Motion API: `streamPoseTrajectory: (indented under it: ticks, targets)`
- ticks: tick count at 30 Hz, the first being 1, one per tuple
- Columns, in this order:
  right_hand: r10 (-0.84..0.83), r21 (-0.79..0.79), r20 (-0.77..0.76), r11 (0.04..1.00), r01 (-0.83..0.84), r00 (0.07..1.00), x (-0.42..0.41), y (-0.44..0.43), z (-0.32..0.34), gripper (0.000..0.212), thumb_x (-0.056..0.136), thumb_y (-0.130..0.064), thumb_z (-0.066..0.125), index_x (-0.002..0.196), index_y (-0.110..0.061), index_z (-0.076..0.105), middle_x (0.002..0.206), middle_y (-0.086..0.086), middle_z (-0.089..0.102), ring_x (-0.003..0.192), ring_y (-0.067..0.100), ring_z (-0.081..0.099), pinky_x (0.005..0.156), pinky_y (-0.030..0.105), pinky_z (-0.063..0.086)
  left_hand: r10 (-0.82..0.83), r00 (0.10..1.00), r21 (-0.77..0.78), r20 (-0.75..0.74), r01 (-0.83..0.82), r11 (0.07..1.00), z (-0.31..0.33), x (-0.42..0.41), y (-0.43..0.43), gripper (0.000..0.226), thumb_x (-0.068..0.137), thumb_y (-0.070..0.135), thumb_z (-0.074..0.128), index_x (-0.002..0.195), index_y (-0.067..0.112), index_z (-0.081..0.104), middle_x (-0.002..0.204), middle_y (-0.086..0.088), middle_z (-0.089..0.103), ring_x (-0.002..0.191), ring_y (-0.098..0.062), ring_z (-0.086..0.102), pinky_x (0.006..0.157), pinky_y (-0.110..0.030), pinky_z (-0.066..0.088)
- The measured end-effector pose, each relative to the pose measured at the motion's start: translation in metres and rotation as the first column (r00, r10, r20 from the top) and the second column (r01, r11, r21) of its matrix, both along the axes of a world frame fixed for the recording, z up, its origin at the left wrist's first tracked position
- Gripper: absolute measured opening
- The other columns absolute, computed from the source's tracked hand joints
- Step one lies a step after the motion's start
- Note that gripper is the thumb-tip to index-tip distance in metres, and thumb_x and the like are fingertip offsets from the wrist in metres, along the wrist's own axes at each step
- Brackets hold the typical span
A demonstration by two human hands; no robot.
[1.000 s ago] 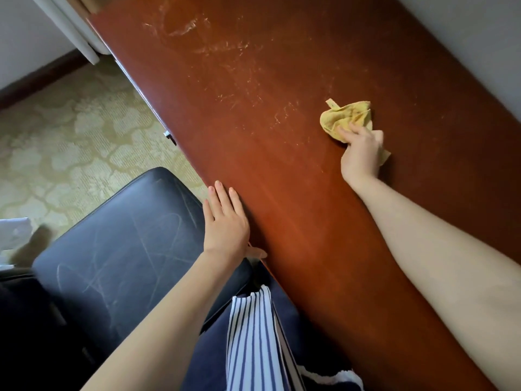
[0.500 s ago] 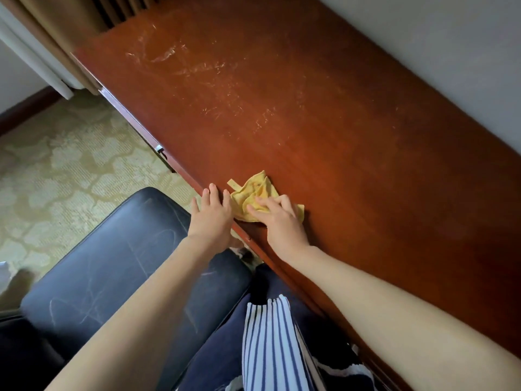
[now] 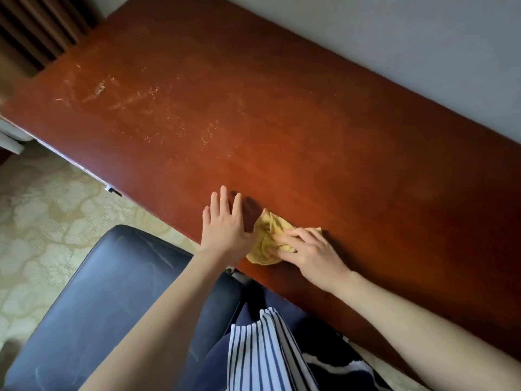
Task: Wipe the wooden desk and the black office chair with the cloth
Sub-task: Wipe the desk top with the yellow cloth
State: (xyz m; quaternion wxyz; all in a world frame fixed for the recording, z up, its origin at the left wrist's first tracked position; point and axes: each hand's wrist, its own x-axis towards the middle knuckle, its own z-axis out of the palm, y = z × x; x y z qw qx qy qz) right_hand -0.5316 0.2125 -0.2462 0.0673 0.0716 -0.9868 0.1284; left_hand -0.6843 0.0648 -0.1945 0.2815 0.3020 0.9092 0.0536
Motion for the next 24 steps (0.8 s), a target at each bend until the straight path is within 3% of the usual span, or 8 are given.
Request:
streamPoseTrajectory:
  ticks: [4,9,15,21,24]
  targets:
    - [-0.151,0.031,0.008,0.988,0.150,0.989,-0.007,0.059,0.004,0.048,0.084,-0.002,0.038,0.112,-0.024,0.071,0.121,0.002,0.065,0.104,0.028,0.060,0.076,0.042,0.050,-0.096,0.992,-0.092,-0.077,0.089,0.992,-0.005,-0.004,0.034,0.091,0.089,0.065,0.040,0.152,0.013,0.000,0.159,-0.015,-0.007,0.146,-0.034,-0.008,0.117,-0.050,0.004]
    - [-0.313,0.039,0.047,0.950,0.311,0.949,-0.032,0.136,0.005,0.059,0.072,0.018,0.065,0.115,-0.021,0.069,0.123,0.006,0.064,0.105,0.033,0.059,0.076,0.049,0.050,-0.182,0.975,-0.263,-0.125,0.144,0.954,-0.007,-0.012,0.067,0.114,0.076,0.083,0.034,0.151,0.007,-0.006,0.159,-0.018,-0.006,0.146,-0.035,-0.005,0.116,-0.052,0.003]
    - [-0.523,-0.044,0.110,0.847,0.530,0.845,-0.074,0.187,0.005,0.052,0.087,0.013,0.050,0.121,-0.023,0.065,0.128,0.004,0.060,0.107,0.032,0.050,0.086,0.048,0.045,-0.247,0.955,-0.381,-0.165,0.169,0.909,-0.008,-0.010,0.082,0.126,0.070,0.085,0.040,0.148,-0.003,-0.005,0.156,-0.028,-0.001,0.145,-0.041,0.005,0.116,-0.050,0.008]
    - [-0.577,0.024,0.178,0.812,0.583,0.797,-0.125,0.237,0.013,0.053,0.093,0.007,0.044,0.128,-0.030,0.059,0.136,-0.001,0.054,0.112,0.030,0.045,0.092,0.045,0.043,-0.238,0.962,-0.393,-0.137,0.168,0.904,-0.009,-0.008,0.084,0.128,0.071,0.081,0.047,0.147,-0.005,-0.010,0.155,-0.030,-0.007,0.145,-0.043,0.000,0.117,-0.049,0.005]
    - [-0.695,-0.017,0.186,0.704,0.710,0.694,-0.153,0.240,0.016,0.049,0.092,0.006,0.046,0.125,-0.026,0.062,0.135,-0.002,0.054,0.114,0.029,0.043,0.093,0.042,0.041,-0.227,0.966,-0.384,-0.121,0.165,0.908,-0.008,-0.009,0.085,0.128,0.071,0.079,0.049,0.147,-0.005,-0.011,0.154,-0.030,-0.008,0.144,-0.043,-0.002,0.117,-0.048,0.005]
